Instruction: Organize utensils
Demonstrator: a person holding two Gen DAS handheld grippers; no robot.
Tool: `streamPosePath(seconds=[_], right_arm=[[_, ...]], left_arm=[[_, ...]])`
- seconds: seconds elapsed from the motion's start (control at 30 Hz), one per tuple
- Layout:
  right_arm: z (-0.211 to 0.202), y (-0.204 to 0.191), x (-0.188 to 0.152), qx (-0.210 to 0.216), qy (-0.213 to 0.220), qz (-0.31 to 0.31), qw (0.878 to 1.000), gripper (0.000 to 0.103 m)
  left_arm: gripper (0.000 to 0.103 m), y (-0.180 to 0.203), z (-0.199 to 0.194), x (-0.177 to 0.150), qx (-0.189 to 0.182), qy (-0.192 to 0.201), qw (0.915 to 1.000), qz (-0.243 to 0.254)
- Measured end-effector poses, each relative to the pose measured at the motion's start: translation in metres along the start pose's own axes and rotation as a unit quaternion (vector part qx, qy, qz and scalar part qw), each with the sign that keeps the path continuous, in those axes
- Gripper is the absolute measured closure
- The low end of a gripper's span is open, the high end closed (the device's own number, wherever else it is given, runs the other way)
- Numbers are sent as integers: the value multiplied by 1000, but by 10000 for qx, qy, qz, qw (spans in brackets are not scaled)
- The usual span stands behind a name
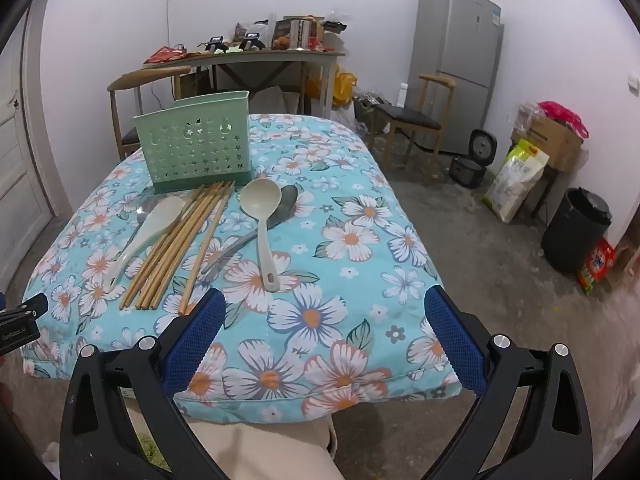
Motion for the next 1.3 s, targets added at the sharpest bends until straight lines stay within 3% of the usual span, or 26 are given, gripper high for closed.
streamPosePath(seconds=[1.3], right_arm=[[1,-3,1,21,9,24,10000,8]], left_arm=[[4,0,0,0,-27,-45,10000,-12]])
Point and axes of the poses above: each gripper's, at about its wrist camera, not at the fingertips, and z roughly the way its jaws point, y to its right, x to its top, the point moved 2 cm from there along z, roughly the way its jaws point, and after that the axes turned 14 degrees about z, right-handed, at the moved point
